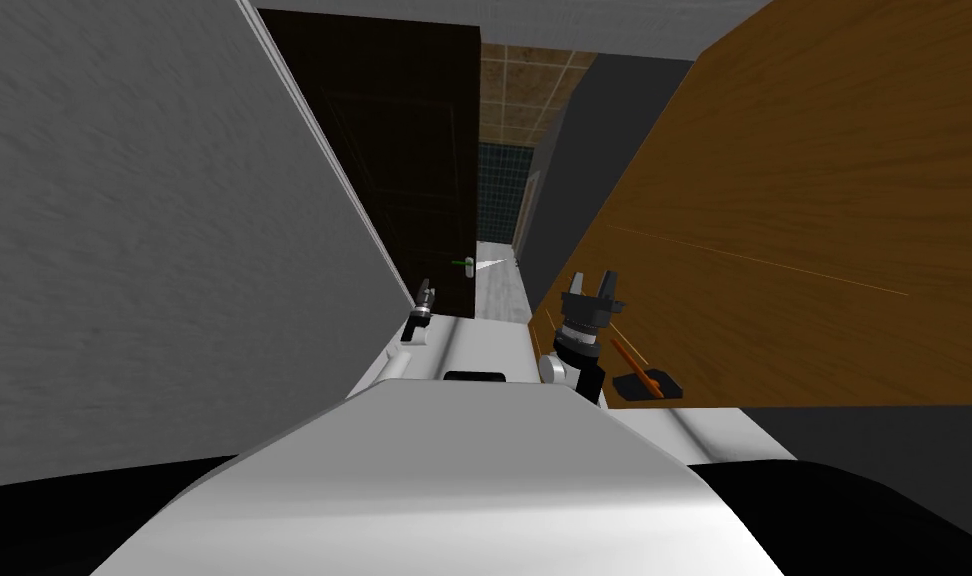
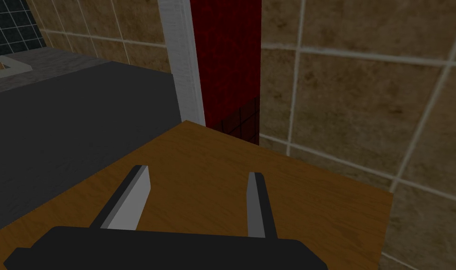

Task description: Pull the door open

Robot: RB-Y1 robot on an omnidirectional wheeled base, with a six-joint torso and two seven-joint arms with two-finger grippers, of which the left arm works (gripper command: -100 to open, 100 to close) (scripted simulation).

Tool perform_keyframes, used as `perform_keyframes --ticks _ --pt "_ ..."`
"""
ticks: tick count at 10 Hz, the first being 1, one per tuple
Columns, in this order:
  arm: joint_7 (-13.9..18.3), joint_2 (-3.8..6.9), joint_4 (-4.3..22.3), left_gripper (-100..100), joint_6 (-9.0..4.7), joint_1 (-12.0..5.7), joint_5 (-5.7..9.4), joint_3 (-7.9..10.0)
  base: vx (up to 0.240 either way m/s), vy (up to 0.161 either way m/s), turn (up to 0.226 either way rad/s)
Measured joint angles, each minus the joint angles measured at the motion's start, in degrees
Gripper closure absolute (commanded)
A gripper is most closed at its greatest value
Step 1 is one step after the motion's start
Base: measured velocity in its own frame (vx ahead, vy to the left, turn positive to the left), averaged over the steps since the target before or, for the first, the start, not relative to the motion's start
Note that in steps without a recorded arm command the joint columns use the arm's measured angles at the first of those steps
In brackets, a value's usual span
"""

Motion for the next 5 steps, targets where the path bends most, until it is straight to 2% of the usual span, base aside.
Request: perform_keyframes --ticks 2,4,5 --pt "0.3 0.49 2.9 -100 0.23 -1.63 0.29 0.13 0.088 0.000 -0.118" --pt "0.6 0.77 5.7 -100 0.45 -3.32 0.52 0.23 0.061 0.007 -0.032" --pt "0.7 0.91 7.3 -100 0.50 -4.21 0.64 0.31 0.081 0.007 -0.105"
